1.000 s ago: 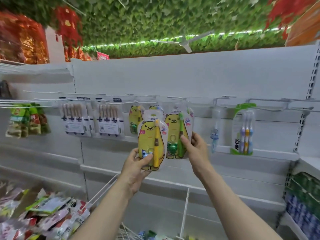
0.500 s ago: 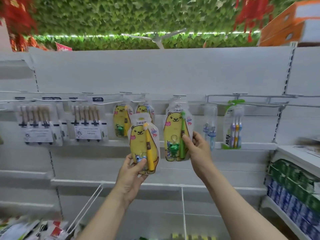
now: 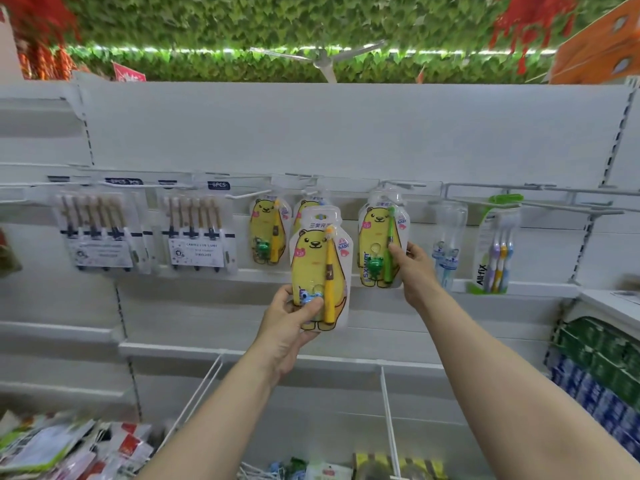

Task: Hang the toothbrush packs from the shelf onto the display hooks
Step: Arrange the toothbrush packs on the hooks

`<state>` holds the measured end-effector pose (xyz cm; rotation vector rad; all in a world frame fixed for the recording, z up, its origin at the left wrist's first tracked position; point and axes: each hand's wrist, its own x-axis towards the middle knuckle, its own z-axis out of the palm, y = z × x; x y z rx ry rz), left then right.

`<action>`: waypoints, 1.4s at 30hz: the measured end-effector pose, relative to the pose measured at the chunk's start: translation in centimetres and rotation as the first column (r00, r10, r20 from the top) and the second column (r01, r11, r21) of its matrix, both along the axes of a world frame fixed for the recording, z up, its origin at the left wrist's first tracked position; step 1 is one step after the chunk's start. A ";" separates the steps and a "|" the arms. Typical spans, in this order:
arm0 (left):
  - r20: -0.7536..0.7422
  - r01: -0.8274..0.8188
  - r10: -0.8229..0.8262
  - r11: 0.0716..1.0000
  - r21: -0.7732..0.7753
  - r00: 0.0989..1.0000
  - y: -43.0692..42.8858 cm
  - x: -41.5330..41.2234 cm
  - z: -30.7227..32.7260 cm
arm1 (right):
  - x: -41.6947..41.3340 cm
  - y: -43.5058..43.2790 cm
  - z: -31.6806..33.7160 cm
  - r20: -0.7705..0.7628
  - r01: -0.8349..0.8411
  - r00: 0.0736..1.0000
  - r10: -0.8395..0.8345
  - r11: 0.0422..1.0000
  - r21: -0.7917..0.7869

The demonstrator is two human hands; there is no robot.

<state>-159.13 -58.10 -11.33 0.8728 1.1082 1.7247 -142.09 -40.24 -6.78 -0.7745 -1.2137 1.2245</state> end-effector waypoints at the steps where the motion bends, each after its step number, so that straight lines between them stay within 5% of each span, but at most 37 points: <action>1: -0.005 0.000 0.000 1.000 -0.002 1.000 0.0 -0.1 0.0 | 0.0 0.2 0.1 0.002 0.009 1.000 -0.009 1.000 -0.010; 8: -0.011 0.001 -0.001 1.000 -0.013 1.000 -0.1 -0.4 -0.2 | 0.6 1.0 -0.1 0.045 0.053 0.998 -0.048 0.993 -0.102; 14: 0.000 0.014 -0.014 1.000 -0.003 1.000 -0.9 -0.4 -0.2 | 0.4 -3.4 0.3 0.015 0.445 0.895 -0.445 0.893 -0.067; 22: -0.004 0.018 -0.018 1.000 0.013 1.000 -2.3 -0.2 -0.8 | -3.6 -12.1 1.2 0.053 -0.070 0.997 0.062 0.984 0.163; 42: -0.145 0.065 -0.055 0.996 0.062 0.988 -11.7 -7.9 1.0 | -10.8 -21.8 3.6 0.008 -0.081 0.997 0.082 0.970 0.230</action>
